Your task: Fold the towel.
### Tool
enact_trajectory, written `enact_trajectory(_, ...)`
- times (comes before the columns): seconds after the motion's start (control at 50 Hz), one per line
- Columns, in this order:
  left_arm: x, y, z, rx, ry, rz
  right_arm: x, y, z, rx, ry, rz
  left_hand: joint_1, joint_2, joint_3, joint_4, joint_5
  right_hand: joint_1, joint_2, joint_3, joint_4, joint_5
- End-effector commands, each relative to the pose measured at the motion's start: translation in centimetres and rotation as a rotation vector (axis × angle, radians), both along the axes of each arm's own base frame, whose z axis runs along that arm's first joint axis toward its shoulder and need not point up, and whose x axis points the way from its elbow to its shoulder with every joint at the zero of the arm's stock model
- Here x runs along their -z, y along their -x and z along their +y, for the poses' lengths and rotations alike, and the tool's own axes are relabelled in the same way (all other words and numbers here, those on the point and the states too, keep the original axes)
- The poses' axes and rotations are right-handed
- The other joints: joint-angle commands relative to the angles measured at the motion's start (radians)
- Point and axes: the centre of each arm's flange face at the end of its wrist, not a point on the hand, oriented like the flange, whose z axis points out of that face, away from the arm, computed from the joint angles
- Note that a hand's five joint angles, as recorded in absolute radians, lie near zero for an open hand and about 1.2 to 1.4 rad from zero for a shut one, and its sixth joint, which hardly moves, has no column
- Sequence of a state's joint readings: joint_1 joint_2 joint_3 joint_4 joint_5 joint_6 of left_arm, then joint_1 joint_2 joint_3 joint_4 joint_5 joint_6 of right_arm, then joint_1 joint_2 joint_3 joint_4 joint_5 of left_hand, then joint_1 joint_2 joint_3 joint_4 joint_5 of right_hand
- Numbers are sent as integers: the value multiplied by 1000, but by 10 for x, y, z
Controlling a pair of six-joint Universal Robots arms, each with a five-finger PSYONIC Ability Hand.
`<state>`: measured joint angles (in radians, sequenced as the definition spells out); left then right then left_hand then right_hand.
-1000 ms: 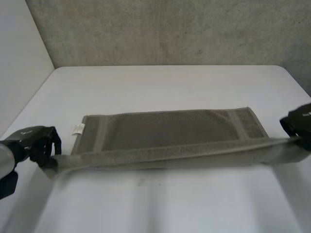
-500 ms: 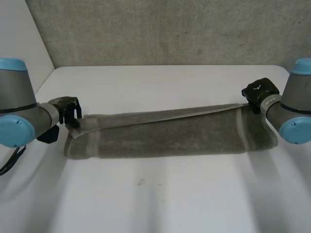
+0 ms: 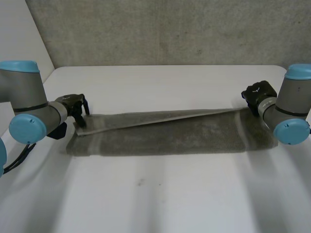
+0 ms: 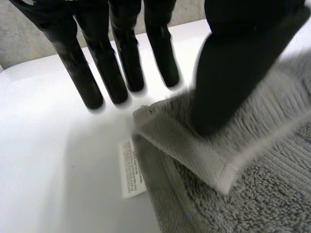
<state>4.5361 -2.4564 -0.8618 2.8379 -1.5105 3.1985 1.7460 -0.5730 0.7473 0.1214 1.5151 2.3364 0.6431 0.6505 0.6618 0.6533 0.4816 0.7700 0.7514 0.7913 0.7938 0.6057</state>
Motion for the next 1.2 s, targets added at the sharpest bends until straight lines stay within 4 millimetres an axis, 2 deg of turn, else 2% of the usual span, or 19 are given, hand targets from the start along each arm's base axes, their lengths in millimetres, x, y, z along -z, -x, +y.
enact_trajectory(0.02, -12, 2, 0, -8, 24, 44, -26, -10, -6, -4, 98, -61, -469, -476, -487, -479, -482, -595, -577, -617, -619, -606)
enact_trajectory(0.04, -12, 2, 0, -8, 24, 45, -26, -10, -6, -4, 98, -61, -469, -476, -487, -479, -482, -595, -577, -617, -619, -606)
enact_trajectory(0.06, -20, 2, 0, -17, 37, 65, -38, -9, -7, 7, 123, -111, -469, -476, -487, -479, -482, -595, -577, -617, -619, -606)
enact_trajectory(0.08, -29, 1, 1, -26, 53, 86, -38, -9, -7, 7, 124, -112, -469, -476, -487, -479, -482, -595, -577, -617, -619, -606)
enact_trajectory(0.12, -38, 1, 2, -35, 64, 109, -65, -8, -5, 27, 159, -243, -469, -476, -487, -479, -482, -595, -577, -617, -619, -606)
enact_trajectory(0.14, -45, 1, 4, -43, 71, 130, -65, -8, -5, 27, 159, -243, -469, -476, -487, -479, -482, -595, -577, -617, -619, -606)
enact_trajectory(0.18, -51, 1, 8, -52, 75, 152, -85, -3, -2, 49, 169, -372, -469, -476, -487, -479, -482, -595, -577, -617, -619, -606)
enact_trajectory(0.24, -64, 0, 18, -60, 84, 180, -92, -2, 2, 52, 165, -418, -469, -476, -487, -479, -482, -595, -577, -617, -619, -606)
enact_trajectory(0.28, -70, -1, 22, -60, 94, 187, -107, -1, 13, 52, 160, -479, -469, -476, -487, -479, -482, -595, -577, -617, -619, -606)
enact_trajectory(0.36, -79, -3, 34, -58, 118, 194, -110, 0, 27, 40, 131, -483, -469, -476, -487, -479, -482, -595, -577, -617, -619, -606)
enact_trajectory(0.42, -83, -5, 46, -43, 139, 191, -107, 5, 41, 23, 88, -472, -465, -472, -484, -475, -478, -595, -577, -617, -619, -606)
enact_trajectory(0.52, -70, -4, 67, -24, 85, 158, -95, 17, 62, 17, 7, -466, -400, -408, -419, -410, -413, -595, -577, -617, -619, -606)
enact_trajectory(0.62, -45, -4, 94, 63, -15, -23, -78, 21, 83, 0, -75, -457, -169, -176, -188, -179, -182, -595, -577, -617, -619, -606)
enact_trajectory(0.72, -30, -8, 104, 132, -65, -163, -52, 33, 98, 15, -127, -409, -48, -56, -67, -58, -61, -595, -577, -617, -619, -606)
enact_trajectory(0.9, -13, -9, 100, 152, -106, -206, -33, 43, 103, 37, -131, -387, -48, -55, -67, -58, -61, -595, -577, -617, -619, -606)
enact_trajectory(1.02, -5, -7, 88, 153, -106, -205, -22, 44, 104, 44, -155, -384, -89, -96, -108, -99, -102, -595, -577, -617, -619, -606)
enact_trajectory(1.06, -4, -6, 84, 152, -100, -203, -20, 44, 104, 44, -160, -384, -174, -182, -193, -184, -187, -595, -577, -617, -619, -606)
enact_trajectory(1.1, 0, -5, 76, 149, -94, -205, -18, 44, 104, 44, -162, -384, -435, -442, -453, -445, -448, -595, -577, -617, -619, -606)
enact_trajectory(1.2, 2, -2, 64, 149, -72, -203, -14, 43, 106, 41, -164, -378, -441, -449, -460, -452, -454, -595, -577, -617, -619, -606)
